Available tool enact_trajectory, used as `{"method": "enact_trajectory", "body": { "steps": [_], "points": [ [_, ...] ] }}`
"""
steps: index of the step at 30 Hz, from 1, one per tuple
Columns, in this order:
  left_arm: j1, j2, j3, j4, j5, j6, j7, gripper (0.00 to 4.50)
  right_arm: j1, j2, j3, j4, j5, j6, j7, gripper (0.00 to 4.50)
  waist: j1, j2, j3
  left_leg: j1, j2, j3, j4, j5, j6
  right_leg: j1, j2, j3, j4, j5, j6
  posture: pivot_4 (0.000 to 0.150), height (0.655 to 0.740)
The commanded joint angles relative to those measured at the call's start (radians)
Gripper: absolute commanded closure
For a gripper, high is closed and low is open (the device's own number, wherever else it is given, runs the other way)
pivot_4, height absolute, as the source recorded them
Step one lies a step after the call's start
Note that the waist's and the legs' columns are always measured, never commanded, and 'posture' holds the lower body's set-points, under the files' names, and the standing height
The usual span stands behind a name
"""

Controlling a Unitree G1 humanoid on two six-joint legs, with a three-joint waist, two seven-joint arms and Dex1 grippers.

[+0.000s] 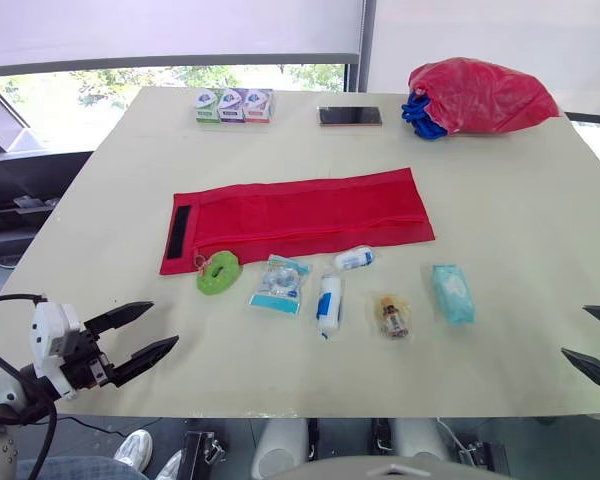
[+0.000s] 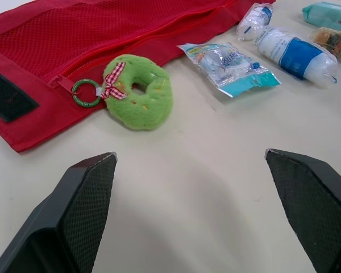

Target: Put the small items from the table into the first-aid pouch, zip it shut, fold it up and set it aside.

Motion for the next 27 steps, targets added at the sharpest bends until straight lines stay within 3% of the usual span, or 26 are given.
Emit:
{"method": "enact_trajectory", "body": {
  "steps": [1, 15, 21, 27],
  "points": [
    [-0.002, 0.026, 0.003, -0.015, -0.013, 0.007, -0.016, 0.0, 0.0, -0.004, -0.048, -0.02, 0.021, 0.007, -0.001, 0.19, 0.0, 0.0, 0.0, 0.0, 0.0, 0.0, 0.0, 0.0, 0.0, 0.0, 0.0, 0.0, 0.0, 0.0, 0.0, 0.15, 0.74],
    [-0.006, 0.011, -0.021, -0.192, -0.039, 0.134, 0.074, 0.0, -0.028, 0.006, -0.03, -0.006, 0.011, -0.002, 0.01, 0.19, 0.0, 0.0, 0.0, 0.0, 0.0, -0.001, 0.0, 0.0, 0.0, 0.001, 0.0, -0.001, 0.0, 0.0, 0.0, 0.15, 0.74],
    [-0.078, 0.009, -0.128, -0.349, -0.091, 0.34, 0.223, 0.0, -0.071, 0.011, 0.029, -0.2, 0.067, 0.085, -0.085, 0.19, 0.0, 0.001, 0.0, 0.001, 0.0, -0.001, 0.001, 0.0, 0.0, 0.002, 0.0, -0.001, 0.0, 0.0, 0.0, 0.15, 0.74],
    [-0.224, 0.01, -0.259, -0.374, -0.147, 0.619, 0.408, 0.0, -0.134, 0.003, 0.117, -0.387, 0.098, 0.172, -0.203, 0.19, 0.0, 0.001, 0.001, 0.002, -0.001, -0.002, 0.001, 0.001, -0.001, 0.004, 0.002, -0.001, 0.001, 0.002, -0.003, 0.15, 0.74]
  ]
}}
